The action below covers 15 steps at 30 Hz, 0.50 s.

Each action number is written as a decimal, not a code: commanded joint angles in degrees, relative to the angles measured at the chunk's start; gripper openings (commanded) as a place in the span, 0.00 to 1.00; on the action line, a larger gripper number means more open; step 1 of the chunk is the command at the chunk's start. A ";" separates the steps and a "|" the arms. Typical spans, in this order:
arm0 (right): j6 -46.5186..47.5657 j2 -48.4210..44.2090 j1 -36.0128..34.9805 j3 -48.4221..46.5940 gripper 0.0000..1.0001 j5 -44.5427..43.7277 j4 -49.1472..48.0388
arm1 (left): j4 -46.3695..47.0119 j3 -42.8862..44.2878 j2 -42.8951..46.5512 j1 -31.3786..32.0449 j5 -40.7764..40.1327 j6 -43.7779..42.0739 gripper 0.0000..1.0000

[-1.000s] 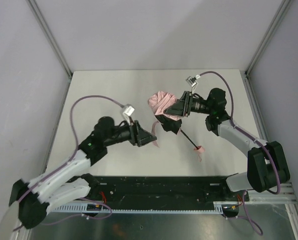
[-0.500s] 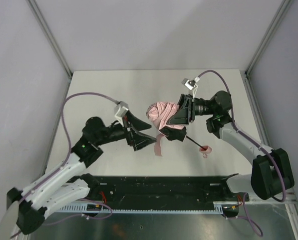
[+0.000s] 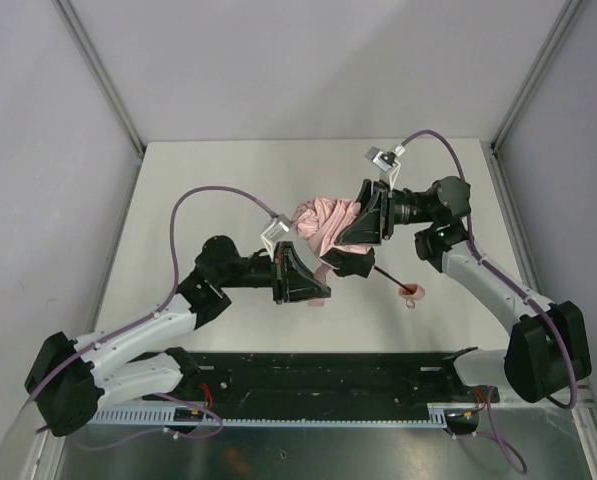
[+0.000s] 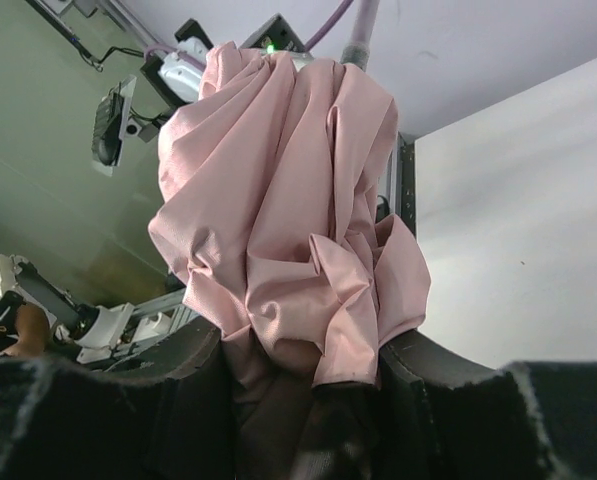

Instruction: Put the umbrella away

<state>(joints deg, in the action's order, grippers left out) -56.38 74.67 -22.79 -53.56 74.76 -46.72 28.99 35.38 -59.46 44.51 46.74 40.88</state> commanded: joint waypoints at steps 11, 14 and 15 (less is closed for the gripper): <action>1.89 -0.79 6.36 -5.59 0.00 -4.00 11.94 | -30.34 8.67 14.36 1.37 -29.50 -28.08 0.00; 0.34 -0.20 5.90 -6.15 0.00 -4.44 14.16 | -32.92 10.14 12.37 1.53 -25.32 -30.47 0.00; -0.86 0.09 5.69 -6.22 0.00 -4.66 13.43 | -33.20 10.67 11.04 1.76 -21.39 -30.45 0.00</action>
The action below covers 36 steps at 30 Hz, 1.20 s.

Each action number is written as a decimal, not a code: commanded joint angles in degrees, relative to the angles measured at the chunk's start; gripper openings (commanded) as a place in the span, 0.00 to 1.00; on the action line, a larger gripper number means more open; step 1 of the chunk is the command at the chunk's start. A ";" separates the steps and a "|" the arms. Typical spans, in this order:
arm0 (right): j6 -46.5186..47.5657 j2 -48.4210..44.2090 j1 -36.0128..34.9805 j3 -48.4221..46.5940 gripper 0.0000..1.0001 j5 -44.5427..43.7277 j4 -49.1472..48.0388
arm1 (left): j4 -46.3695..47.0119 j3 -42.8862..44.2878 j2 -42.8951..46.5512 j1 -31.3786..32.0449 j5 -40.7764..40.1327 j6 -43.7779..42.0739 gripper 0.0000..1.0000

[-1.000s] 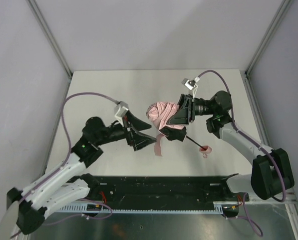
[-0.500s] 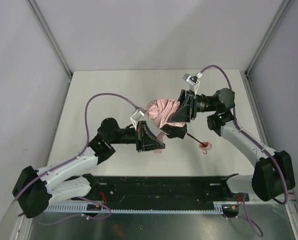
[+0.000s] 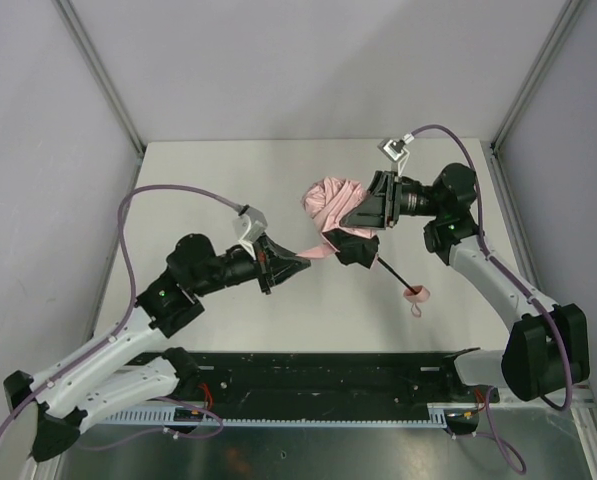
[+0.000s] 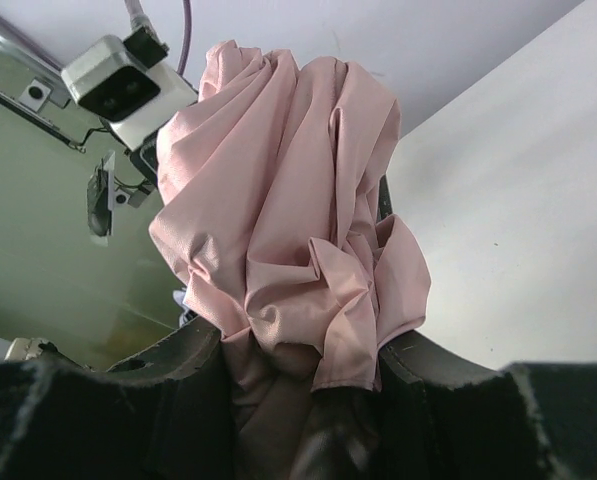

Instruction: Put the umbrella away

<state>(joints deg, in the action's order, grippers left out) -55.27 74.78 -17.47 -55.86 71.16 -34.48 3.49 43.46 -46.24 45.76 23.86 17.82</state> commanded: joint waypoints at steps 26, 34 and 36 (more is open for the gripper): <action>-9.85 -0.75 -4.42 -5.55 0.00 -2.88 2.29 | -7.29 -0.51 -11.95 -9.75 13.78 0.88 0.00; -21.39 6.23 -3.98 -7.70 0.00 -6.81 -14.46 | -5.25 -2.07 -4.90 -2.57 10.32 0.78 0.00; -20.41 7.28 -3.60 -8.02 0.00 -6.49 -13.33 | -5.82 -1.67 0.87 -2.20 3.39 -0.54 0.00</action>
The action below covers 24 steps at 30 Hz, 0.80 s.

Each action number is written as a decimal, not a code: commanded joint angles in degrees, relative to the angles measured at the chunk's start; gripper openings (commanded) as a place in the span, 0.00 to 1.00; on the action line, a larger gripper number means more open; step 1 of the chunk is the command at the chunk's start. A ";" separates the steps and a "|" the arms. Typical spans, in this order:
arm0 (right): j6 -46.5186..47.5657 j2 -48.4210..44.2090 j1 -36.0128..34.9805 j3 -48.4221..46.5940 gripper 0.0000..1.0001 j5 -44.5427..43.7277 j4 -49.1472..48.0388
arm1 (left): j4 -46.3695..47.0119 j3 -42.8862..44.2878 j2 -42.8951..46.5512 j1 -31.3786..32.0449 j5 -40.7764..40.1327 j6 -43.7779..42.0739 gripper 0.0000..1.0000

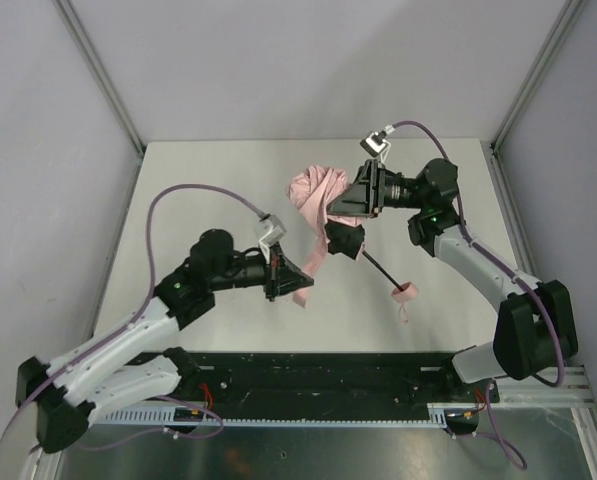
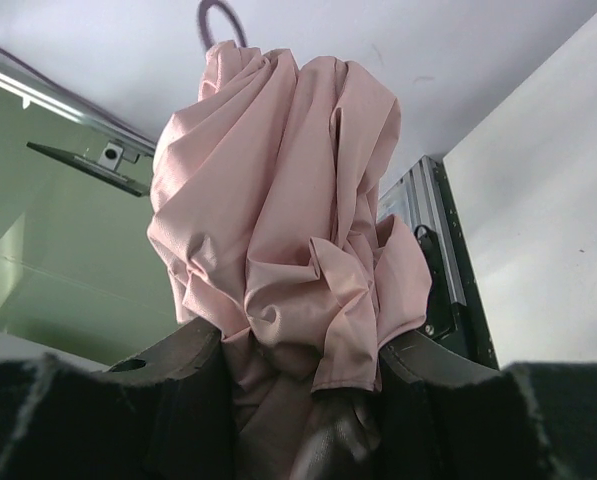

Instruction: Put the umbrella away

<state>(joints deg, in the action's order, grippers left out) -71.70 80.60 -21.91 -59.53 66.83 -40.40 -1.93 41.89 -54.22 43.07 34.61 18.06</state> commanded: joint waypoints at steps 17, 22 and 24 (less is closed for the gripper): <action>4.58 -0.49 -0.01 -4.89 0.00 -1.95 3.92 | -9.65 17.49 16.46 0.72 -18.09 -13.13 0.00; 4.71 -1.19 -0.32 -5.05 0.00 -2.47 3.80 | -12.61 23.25 12.05 0.70 -12.93 -13.26 0.00; 3.41 -1.75 0.05 -5.55 0.00 -2.46 1.79 | -12.69 19.92 12.06 0.70 -13.26 -13.09 0.00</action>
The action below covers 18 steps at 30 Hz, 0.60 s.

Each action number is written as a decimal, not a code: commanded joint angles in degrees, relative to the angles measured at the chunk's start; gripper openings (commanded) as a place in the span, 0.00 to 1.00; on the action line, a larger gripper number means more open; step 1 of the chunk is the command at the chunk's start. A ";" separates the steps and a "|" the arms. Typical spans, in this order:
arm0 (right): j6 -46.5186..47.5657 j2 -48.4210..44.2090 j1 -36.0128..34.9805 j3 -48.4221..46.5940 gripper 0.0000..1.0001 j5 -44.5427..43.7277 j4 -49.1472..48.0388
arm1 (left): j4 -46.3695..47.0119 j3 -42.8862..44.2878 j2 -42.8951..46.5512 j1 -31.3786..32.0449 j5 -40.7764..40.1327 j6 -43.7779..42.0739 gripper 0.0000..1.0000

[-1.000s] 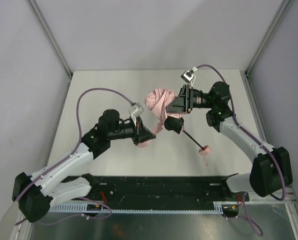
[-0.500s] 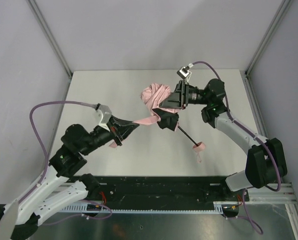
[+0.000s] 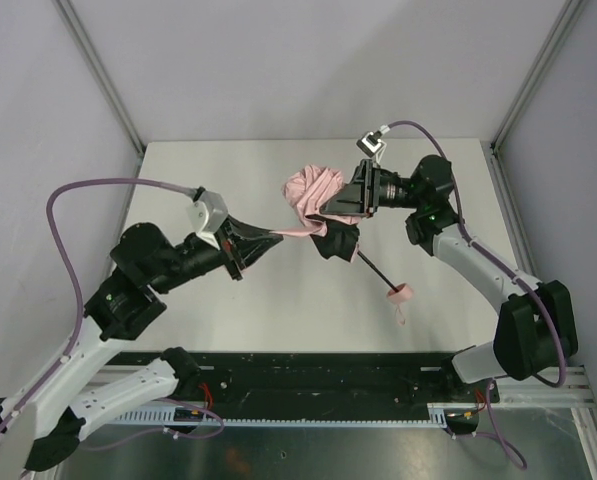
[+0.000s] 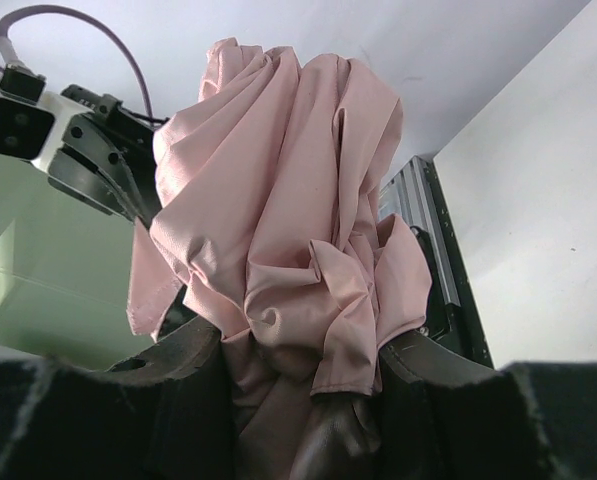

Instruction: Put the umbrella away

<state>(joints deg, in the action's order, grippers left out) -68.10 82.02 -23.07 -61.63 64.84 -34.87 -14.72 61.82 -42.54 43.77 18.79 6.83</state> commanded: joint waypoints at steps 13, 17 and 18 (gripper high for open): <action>-1.42 -3.50 1.82 -5.74 0.00 1.08 -5.87 | 1.58 -18.08 -4.79 -0.43 -10.76 7.33 0.11; 8.03 -3.42 3.03 -7.00 0.00 0.12 1.92 | 1.11 -18.36 -4.47 -3.31 -12.48 10.39 0.54; 12.22 -3.30 3.52 -7.80 0.00 -0.41 6.53 | 0.97 -18.60 -3.68 -4.47 -12.34 11.05 0.61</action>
<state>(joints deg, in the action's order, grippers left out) -66.41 81.06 -20.99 -64.71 66.37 -35.40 -14.33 43.42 -48.45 42.63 9.54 13.45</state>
